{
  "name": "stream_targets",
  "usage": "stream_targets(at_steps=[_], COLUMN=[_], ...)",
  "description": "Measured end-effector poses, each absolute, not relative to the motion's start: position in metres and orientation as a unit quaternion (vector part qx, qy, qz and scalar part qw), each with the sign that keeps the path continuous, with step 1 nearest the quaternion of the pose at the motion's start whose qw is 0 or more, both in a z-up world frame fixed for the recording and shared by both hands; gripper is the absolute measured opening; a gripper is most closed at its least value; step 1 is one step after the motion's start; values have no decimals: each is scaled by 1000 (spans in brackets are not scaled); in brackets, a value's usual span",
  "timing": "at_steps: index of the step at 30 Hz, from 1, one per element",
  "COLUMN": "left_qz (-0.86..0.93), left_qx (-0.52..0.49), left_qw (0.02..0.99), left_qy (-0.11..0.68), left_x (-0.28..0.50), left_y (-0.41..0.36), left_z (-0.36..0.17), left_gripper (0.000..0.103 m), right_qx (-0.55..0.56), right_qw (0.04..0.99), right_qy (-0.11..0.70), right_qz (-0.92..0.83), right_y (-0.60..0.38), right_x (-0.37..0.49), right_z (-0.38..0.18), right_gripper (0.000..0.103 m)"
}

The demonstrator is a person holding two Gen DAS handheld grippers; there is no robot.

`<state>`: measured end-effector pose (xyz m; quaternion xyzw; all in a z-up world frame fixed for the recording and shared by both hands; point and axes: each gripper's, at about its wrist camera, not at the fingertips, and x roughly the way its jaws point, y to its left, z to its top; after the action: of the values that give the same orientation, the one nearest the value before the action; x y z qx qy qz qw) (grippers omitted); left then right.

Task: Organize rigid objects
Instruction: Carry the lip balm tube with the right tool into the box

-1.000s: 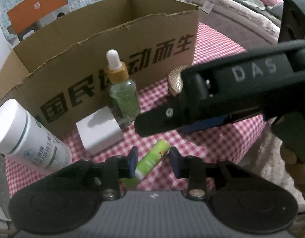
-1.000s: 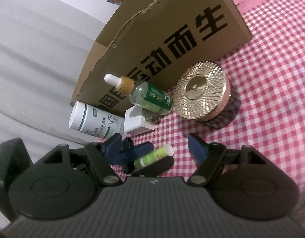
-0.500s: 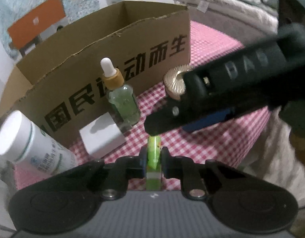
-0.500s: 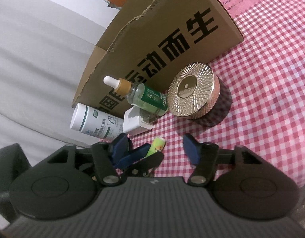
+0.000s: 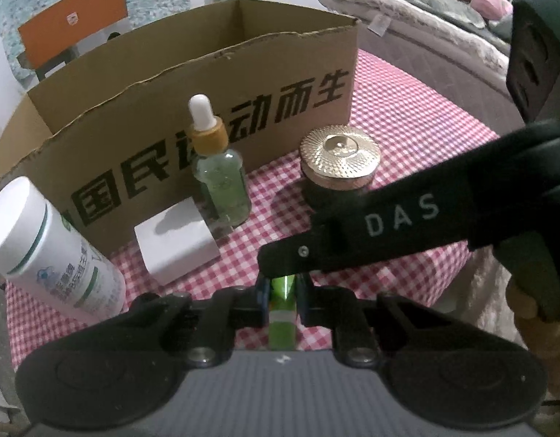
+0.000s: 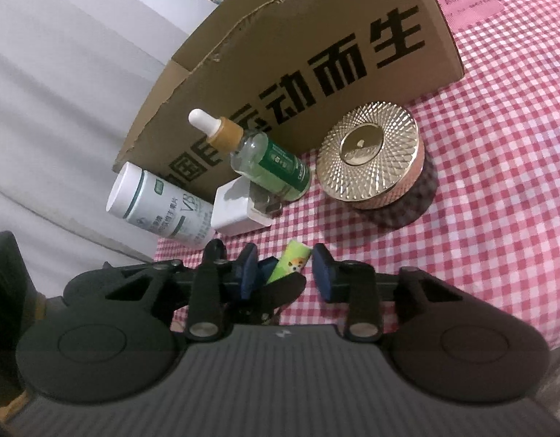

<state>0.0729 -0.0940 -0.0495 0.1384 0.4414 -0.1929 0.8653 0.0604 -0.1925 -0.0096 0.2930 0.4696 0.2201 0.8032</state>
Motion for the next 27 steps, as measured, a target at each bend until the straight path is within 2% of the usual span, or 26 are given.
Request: stream_targets(at_steps=[7, 11, 21, 27], left_qz=[-195, -188, -154, -139], left_qx=[111, 106, 120, 132], left_qw=[876, 887, 933, 935], left_qy=[427, 408, 301, 298], left_x=[68, 62, 56, 108], left_y=[-82, -78, -59, -45], left_z=[-38, -23, 68, 105], left_gripper=[16, 16, 16, 16], right_qx=[326, 327, 271, 233], right_qw=[791, 795, 842, 844], right_qy=[467, 454, 354, 343], right_qz=[223, 235, 304, 341], right_y=[-194, -196, -173, -151], right_x=[62, 58, 70, 129], right_z=[-13, -3, 91, 138], right_gripper=[27, 22, 21, 21])
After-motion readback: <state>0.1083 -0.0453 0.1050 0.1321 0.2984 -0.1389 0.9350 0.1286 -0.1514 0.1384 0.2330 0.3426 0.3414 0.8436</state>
